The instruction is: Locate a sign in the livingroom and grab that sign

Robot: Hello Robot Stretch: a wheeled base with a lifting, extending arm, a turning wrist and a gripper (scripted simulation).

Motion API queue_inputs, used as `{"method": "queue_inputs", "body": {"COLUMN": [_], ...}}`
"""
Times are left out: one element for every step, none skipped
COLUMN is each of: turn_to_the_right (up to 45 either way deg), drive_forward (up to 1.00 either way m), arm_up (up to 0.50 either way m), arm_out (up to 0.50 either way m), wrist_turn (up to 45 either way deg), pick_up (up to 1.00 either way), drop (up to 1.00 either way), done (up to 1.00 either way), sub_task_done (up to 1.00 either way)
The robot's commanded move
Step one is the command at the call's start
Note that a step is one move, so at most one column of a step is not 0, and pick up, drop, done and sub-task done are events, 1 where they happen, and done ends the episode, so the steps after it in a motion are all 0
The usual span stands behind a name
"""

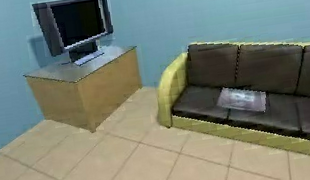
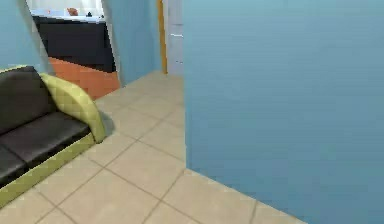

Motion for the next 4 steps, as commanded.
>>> {"method": "queue_inputs", "body": {"turn_to_the_right": [-36.0, 0.0, 0.0, -36.0], "drive_forward": [0.0, 1.0, 0.45, 0.0], "arm_up": [0.0, 0.0, 0.0, 0.0], "arm_out": [0.0, 0.0, 0.0, 0.0], "wrist_turn": [0.0, 0.0, 0.0, 0.0], "pick_up": [0.0, 0.0, 0.0, 0.0], "drop": [0.0, 0.0, 0.0, 0.0], "done": [0.0, 0.0, 0.0, 0.0], "sub_task_done": [0.0, 0.0, 0.0, 0.0]}}
